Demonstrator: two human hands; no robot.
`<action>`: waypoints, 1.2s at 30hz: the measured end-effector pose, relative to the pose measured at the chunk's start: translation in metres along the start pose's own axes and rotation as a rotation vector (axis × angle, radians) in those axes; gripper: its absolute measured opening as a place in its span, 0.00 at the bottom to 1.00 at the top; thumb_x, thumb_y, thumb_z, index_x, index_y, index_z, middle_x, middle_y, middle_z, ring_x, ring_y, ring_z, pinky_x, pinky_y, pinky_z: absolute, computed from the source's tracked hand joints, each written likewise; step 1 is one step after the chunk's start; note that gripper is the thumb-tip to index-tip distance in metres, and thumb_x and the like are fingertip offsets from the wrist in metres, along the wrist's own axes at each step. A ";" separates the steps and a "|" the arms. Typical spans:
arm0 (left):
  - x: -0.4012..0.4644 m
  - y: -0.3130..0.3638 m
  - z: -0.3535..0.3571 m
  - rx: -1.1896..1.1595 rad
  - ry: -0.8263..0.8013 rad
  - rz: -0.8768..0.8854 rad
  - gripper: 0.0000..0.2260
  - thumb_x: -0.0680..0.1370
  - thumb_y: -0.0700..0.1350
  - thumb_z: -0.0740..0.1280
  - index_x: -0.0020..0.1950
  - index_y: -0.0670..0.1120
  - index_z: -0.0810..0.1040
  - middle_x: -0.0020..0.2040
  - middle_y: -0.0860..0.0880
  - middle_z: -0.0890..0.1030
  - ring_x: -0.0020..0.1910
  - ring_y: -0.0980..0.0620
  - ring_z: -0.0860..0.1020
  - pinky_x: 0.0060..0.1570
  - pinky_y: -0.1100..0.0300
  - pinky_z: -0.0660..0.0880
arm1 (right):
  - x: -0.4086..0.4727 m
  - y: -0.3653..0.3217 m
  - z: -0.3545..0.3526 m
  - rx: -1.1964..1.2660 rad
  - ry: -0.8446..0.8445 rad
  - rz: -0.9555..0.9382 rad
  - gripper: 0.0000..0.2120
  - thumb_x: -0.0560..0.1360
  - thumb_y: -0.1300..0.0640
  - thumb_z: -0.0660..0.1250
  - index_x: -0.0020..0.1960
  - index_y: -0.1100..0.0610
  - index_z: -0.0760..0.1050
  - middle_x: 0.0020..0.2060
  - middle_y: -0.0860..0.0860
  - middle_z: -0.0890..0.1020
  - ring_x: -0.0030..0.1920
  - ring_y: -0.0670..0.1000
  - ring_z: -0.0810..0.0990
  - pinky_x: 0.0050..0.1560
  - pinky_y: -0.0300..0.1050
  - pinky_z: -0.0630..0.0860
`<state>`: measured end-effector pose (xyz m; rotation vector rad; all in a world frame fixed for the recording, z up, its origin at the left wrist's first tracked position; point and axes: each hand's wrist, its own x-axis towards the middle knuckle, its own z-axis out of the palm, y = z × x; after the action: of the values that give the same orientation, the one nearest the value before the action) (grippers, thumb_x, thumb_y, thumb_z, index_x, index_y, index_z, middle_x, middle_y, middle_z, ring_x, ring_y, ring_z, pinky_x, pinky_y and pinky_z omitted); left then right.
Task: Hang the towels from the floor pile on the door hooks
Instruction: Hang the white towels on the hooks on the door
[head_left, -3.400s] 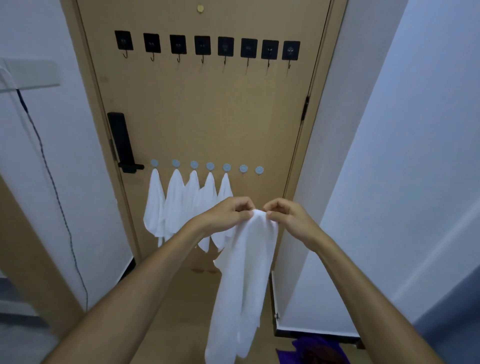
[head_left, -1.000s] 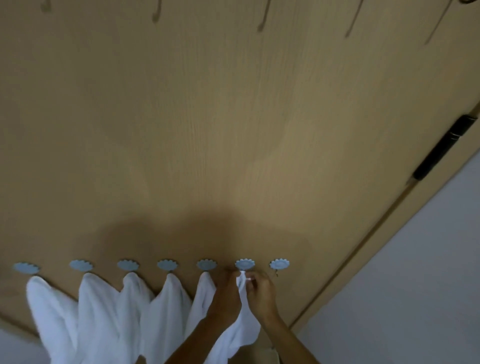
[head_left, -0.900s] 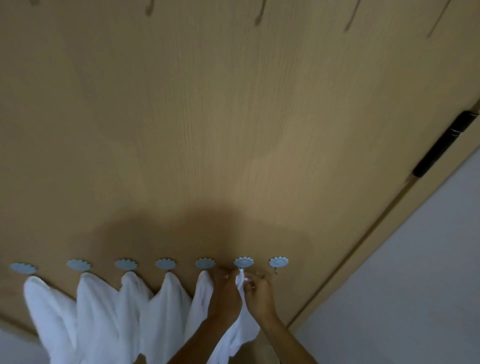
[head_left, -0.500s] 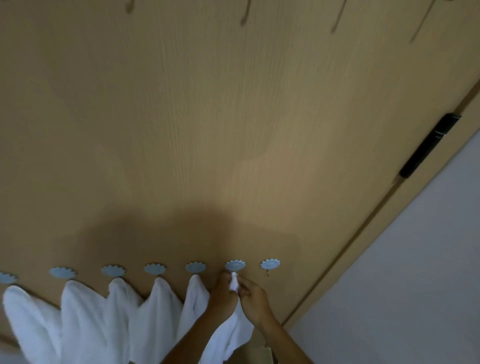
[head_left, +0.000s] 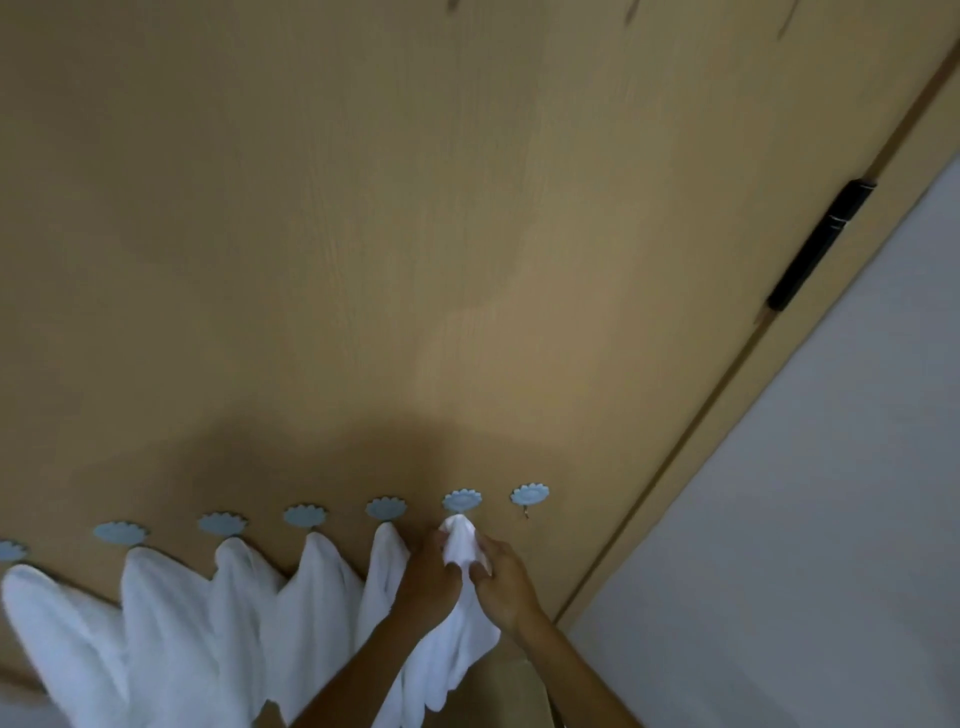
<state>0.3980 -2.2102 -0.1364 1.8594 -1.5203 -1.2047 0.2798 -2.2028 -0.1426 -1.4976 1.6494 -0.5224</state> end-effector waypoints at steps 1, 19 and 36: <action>-0.004 -0.002 0.002 0.002 0.033 0.005 0.20 0.78 0.36 0.59 0.70 0.41 0.64 0.67 0.40 0.70 0.65 0.43 0.71 0.62 0.57 0.69 | -0.004 0.002 0.002 0.013 -0.003 0.017 0.22 0.81 0.55 0.57 0.73 0.56 0.61 0.71 0.52 0.68 0.70 0.50 0.67 0.67 0.37 0.61; -0.141 0.014 0.163 0.872 -0.504 0.547 0.21 0.79 0.44 0.59 0.71 0.45 0.64 0.71 0.46 0.65 0.70 0.47 0.64 0.67 0.54 0.62 | -0.220 0.153 -0.050 -0.321 0.126 0.326 0.21 0.79 0.50 0.56 0.71 0.55 0.66 0.72 0.56 0.64 0.71 0.59 0.63 0.69 0.51 0.63; -0.515 -0.005 0.377 1.168 -1.082 0.993 0.20 0.79 0.51 0.57 0.69 0.45 0.64 0.68 0.41 0.66 0.66 0.40 0.67 0.64 0.45 0.67 | -0.696 0.314 -0.023 -0.041 0.572 1.015 0.24 0.79 0.44 0.57 0.70 0.55 0.67 0.69 0.58 0.68 0.68 0.59 0.66 0.68 0.55 0.64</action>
<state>0.0791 -1.6578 -0.1596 0.2826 -3.6077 -0.7659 0.0331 -1.4803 -0.1645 -0.3658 2.5760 -0.3354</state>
